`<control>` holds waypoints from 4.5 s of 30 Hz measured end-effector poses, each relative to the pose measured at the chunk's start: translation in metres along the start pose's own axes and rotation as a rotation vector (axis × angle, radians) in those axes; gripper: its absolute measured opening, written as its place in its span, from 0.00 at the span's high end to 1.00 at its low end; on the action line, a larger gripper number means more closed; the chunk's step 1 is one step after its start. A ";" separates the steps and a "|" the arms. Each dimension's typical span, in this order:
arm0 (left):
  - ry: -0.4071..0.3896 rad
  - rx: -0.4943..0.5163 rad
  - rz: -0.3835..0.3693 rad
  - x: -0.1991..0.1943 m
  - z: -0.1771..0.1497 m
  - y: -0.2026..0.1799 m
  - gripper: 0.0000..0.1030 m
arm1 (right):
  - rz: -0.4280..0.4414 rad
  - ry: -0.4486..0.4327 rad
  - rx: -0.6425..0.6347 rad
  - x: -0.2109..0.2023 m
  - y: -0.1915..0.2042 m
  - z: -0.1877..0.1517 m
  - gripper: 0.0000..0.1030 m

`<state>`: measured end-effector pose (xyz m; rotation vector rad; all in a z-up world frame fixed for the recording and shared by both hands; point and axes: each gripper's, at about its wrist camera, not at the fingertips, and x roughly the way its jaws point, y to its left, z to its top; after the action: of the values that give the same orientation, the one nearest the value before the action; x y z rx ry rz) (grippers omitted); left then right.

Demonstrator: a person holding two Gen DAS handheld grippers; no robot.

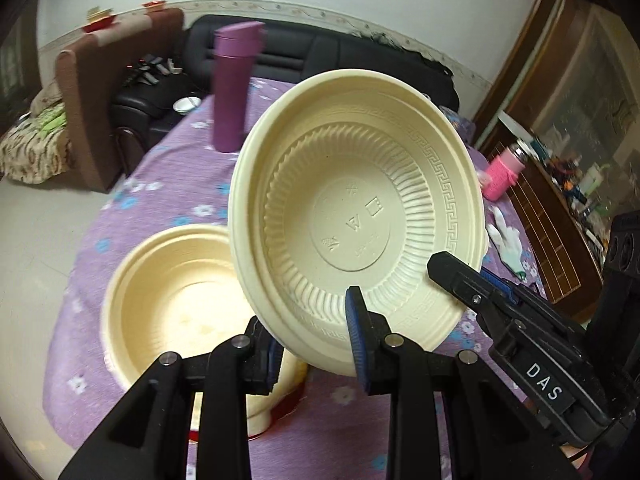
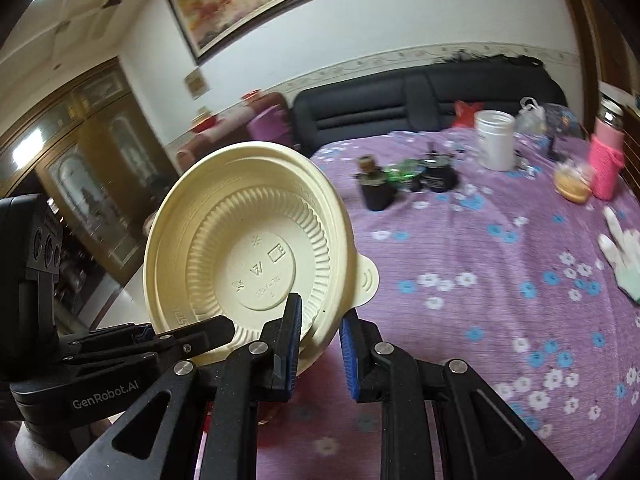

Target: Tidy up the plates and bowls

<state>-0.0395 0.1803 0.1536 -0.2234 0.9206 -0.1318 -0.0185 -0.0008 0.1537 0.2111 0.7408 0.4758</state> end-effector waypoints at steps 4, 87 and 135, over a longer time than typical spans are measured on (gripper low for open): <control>-0.022 -0.037 0.029 -0.011 -0.009 0.028 0.74 | 0.031 0.026 -0.048 0.014 0.030 -0.005 0.80; -0.251 -0.017 0.448 -0.038 -0.112 0.024 0.12 | -0.187 -0.019 -0.109 -0.009 0.041 -0.112 0.23; -0.194 -0.067 0.447 -0.032 -0.147 0.031 0.12 | -0.230 -0.005 -0.137 -0.022 0.051 -0.150 0.21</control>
<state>-0.1756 0.1970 0.0847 -0.0860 0.7620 0.3290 -0.1533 0.0358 0.0757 -0.0020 0.7147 0.3051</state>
